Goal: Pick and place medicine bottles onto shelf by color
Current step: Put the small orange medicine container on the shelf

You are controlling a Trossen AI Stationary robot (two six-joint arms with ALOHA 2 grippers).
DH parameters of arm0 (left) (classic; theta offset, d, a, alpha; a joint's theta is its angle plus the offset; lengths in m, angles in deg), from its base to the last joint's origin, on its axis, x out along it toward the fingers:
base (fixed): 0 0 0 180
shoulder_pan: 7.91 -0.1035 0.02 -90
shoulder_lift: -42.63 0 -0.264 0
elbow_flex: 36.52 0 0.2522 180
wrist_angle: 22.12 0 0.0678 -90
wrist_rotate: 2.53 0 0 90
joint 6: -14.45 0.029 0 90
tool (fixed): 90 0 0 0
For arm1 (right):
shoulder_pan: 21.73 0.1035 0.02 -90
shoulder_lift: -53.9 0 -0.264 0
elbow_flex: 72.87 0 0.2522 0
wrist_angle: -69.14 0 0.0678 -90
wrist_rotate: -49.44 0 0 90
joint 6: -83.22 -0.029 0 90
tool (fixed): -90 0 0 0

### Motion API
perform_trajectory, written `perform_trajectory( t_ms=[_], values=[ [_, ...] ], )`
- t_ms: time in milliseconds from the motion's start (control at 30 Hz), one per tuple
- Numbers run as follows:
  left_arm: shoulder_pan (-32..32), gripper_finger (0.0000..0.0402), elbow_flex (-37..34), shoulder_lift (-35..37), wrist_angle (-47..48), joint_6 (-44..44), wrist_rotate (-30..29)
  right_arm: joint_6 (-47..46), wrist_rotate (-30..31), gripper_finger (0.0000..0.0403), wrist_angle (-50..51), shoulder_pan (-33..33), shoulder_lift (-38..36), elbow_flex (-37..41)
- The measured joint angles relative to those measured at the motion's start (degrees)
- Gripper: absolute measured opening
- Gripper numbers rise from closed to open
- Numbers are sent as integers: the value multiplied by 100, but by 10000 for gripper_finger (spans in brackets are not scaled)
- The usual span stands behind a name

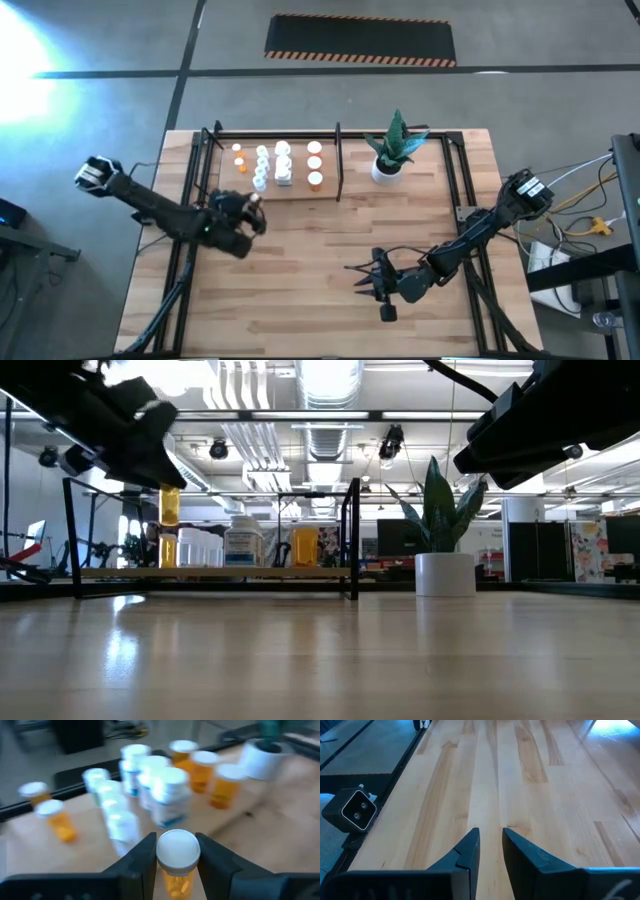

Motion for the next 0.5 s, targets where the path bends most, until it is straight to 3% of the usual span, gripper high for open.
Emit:
perform_trajectory(
  t_ms=[333,500],
  values=[
    [-1695,95,579,-125,204,1108,400,15,0,70,16,0,0,1],
    [-1905,95,1508,-257,1554,1133,562,17,0,75,40,0,0,2]
  ],
)
